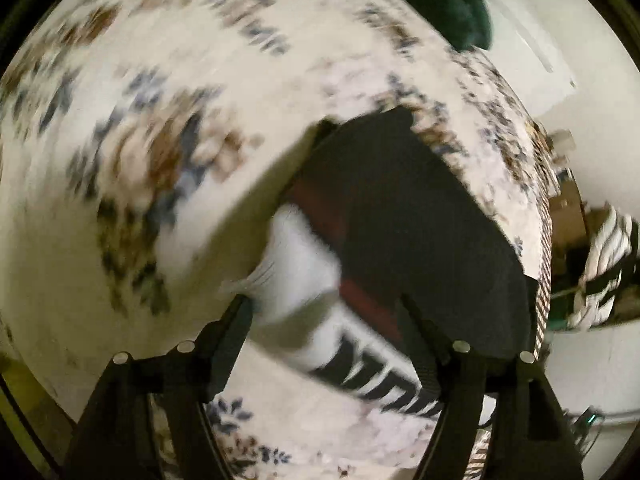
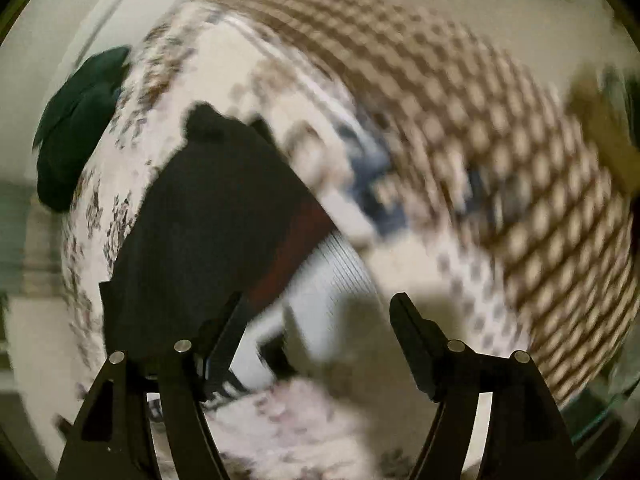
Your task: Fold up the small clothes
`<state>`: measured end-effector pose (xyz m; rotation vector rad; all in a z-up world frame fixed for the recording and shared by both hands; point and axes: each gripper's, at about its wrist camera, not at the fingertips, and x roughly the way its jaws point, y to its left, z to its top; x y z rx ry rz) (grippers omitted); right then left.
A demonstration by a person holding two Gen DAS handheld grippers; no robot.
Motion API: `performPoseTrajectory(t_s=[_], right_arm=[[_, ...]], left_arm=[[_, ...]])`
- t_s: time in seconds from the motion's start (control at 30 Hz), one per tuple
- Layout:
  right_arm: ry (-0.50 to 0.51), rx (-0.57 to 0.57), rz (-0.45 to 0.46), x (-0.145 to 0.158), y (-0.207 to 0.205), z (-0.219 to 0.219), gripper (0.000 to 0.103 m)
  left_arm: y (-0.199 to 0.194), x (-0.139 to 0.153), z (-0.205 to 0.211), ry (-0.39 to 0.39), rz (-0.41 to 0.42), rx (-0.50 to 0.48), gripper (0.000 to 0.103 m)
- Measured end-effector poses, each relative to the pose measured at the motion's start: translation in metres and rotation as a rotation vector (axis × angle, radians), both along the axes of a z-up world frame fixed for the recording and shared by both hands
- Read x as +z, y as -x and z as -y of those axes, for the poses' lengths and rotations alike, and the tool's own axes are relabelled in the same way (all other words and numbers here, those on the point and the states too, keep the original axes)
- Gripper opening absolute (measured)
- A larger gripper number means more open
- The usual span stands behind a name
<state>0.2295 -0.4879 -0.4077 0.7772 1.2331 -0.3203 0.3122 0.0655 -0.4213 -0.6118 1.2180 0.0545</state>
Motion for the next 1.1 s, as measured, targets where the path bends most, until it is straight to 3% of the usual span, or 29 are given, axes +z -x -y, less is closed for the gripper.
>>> performPoseTrajectory(t_s=[0.2, 0.37, 0.47, 0.53, 0.57, 0.6, 0.63, 0.67, 0.8, 0.93, 1.1], right_arm=[[0.085, 0.085, 0.091, 0.012, -0.099, 0.002, 0.075], [0.105, 0.149, 0.051, -0.038, -0.218, -0.007, 0.075], [0.075, 0.183, 0.013, -0.067, -0.253, -0.008, 0.075], [0.028, 0.175, -0.009, -0.079, -0.265, -0.003, 0.074], [0.022, 0.167, -0.008, -0.083, -0.267, 0.0, 0.058], [0.008, 0.166, 0.014, -0.083, -0.269, 0.002, 0.027], [0.013, 0.177, 0.015, -0.083, -0.272, 0.002, 0.014], [0.023, 0.183, 0.02, -0.083, -0.273, 0.002, 0.011], [0.091, 0.197, 0.076, -0.057, -0.269, -0.003, 0.01], [0.125, 0.153, 0.102, -0.037, -0.266, 0.005, 0.009], [0.128, 0.124, -0.043, -0.087, -0.28, 0.015, 0.009]], left_arm=[[-0.093, 0.016, 0.022, -0.073, 0.118, -0.132, 0.072], [-0.185, -0.035, 0.046, -0.186, 0.058, -0.267, 0.072], [-0.217, -0.069, 0.053, -0.22, -0.003, -0.329, 0.072], [-0.224, -0.081, 0.051, -0.206, -0.006, -0.33, 0.063], [-0.225, -0.083, 0.049, -0.199, 0.004, -0.328, 0.032], [-0.224, -0.084, 0.046, -0.193, 0.018, -0.327, 0.008], [-0.222, -0.081, 0.044, -0.192, 0.036, -0.324, 0.008], [-0.218, -0.076, 0.041, -0.197, 0.064, -0.315, 0.008], [-0.212, -0.056, 0.031, -0.24, 0.123, -0.284, 0.008], [-0.232, -0.072, 0.022, -0.255, 0.064, -0.268, 0.008], [-0.245, -0.104, 0.024, -0.269, -0.042, -0.298, 0.009]])
